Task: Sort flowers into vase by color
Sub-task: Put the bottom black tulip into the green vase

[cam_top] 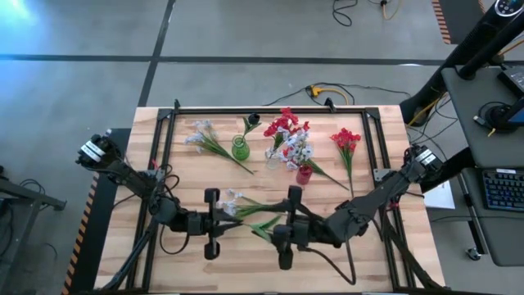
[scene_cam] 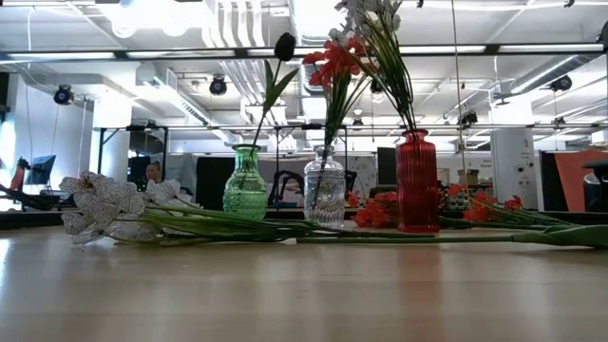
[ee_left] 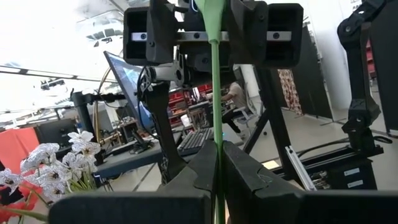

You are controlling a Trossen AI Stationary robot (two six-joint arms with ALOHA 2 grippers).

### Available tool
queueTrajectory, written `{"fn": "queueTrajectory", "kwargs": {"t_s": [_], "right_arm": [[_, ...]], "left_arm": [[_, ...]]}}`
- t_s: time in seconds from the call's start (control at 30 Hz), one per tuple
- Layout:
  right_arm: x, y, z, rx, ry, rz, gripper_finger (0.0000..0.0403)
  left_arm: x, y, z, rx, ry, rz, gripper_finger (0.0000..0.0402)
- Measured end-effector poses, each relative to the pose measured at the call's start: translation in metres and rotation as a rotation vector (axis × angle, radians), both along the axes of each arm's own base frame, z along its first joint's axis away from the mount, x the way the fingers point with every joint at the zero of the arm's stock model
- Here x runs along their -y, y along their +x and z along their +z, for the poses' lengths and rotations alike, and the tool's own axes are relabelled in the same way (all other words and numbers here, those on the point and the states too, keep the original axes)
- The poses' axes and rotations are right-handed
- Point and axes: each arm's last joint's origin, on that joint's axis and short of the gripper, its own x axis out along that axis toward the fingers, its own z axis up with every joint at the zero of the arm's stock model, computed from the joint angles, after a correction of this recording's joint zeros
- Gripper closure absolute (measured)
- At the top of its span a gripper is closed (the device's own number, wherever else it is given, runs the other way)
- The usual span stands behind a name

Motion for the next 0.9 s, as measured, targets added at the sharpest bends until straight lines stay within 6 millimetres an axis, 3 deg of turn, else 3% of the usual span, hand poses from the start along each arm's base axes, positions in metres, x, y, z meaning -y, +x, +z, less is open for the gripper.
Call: {"fn": "queueTrajectory", "kwargs": {"t_s": [0.67, 0.77, 0.9], "right_arm": [[-0.0011, 0.0002, 0.0003, 0.000, -0.053, 0.038, 0.0362], [-0.0011, 0.0002, 0.0002, -0.001, -0.058, 0.038, 0.0386], [-0.0011, 0.0002, 0.0002, -0.002, -0.060, 0.038, 0.0389]], "left_arm": [[-0.0026, 0.0002, 0.0004, -0.009, -0.046, 0.065, 0.0399], [-0.0028, 0.0002, 0.0007, -0.006, -0.055, 0.065, 0.0384], [-0.0028, 0.0003, 0.0003, -0.011, -0.072, 0.065, 0.0344]]}}
